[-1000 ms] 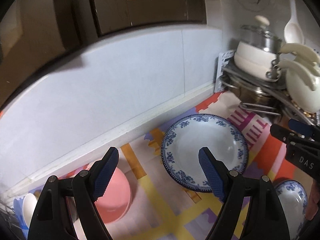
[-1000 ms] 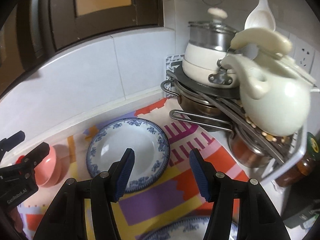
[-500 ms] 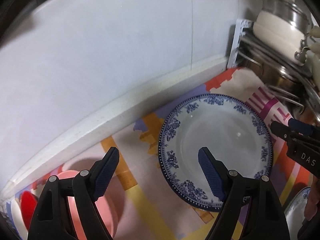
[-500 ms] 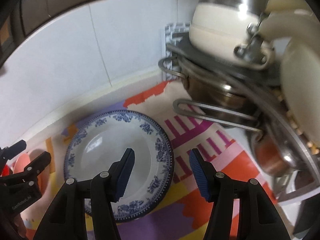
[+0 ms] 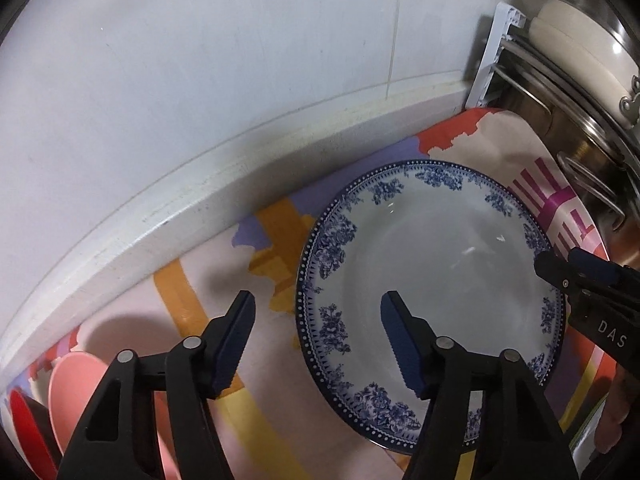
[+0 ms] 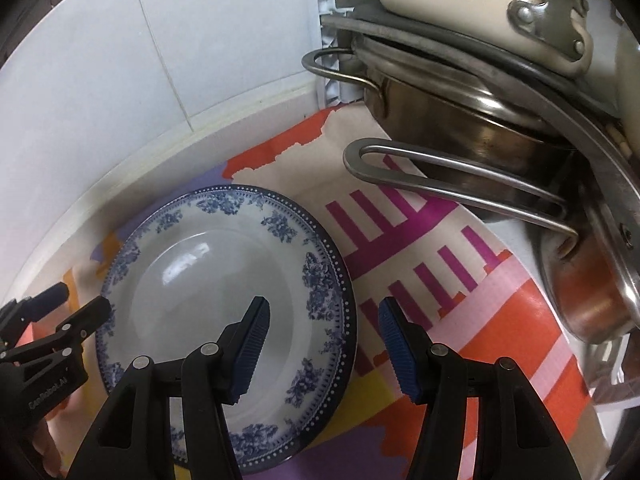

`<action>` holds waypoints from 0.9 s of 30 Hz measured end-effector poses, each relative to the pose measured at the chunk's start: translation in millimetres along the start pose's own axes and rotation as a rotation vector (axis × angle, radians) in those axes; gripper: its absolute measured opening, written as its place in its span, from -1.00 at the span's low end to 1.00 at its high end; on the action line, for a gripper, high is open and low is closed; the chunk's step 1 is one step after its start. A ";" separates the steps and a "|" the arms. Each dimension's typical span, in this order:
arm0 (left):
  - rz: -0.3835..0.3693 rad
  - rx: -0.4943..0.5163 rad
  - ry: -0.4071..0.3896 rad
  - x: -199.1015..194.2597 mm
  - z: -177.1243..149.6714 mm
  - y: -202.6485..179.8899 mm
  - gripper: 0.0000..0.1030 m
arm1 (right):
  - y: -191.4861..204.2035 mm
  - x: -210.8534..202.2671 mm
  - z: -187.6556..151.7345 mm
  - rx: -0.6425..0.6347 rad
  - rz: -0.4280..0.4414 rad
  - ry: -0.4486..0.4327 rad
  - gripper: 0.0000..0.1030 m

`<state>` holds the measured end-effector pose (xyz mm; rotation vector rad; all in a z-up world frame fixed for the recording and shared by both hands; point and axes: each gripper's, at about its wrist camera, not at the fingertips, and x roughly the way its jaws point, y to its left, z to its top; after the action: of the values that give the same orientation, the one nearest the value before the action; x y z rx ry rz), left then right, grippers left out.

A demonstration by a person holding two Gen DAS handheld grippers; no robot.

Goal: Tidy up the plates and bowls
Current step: 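Close the right gripper on that plate's rim and lift it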

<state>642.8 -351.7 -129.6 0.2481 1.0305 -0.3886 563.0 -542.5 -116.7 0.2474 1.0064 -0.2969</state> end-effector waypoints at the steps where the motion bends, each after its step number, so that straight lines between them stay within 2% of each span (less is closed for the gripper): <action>1: -0.005 -0.002 0.007 2.0 0.3 0.3 0.22 | 0.5 1.4 0.3 0.000 0.002 0.004 0.12; 5: -0.011 -0.006 0.022 7.8 1.1 0.4 0.13 | 1.2 8.0 1.5 0.007 0.007 0.020 0.10; 7: -0.017 -0.010 0.030 11.5 1.8 0.8 0.06 | 2.3 11.1 1.5 0.003 0.012 0.029 0.00; 16: -0.046 -0.031 0.070 25.5 3.1 0.0 -0.22 | 7.6 25.9 1.5 -0.020 0.008 0.056 -0.05; 27: -0.029 -0.049 0.048 23.2 2.7 -3.3 -0.32 | 6.2 32.2 -4.1 -0.030 -0.002 0.052 -0.25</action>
<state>654.1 -360.3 -148.5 0.1993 1.0909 -0.3846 578.1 -539.5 -145.9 0.2281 1.0616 -0.2783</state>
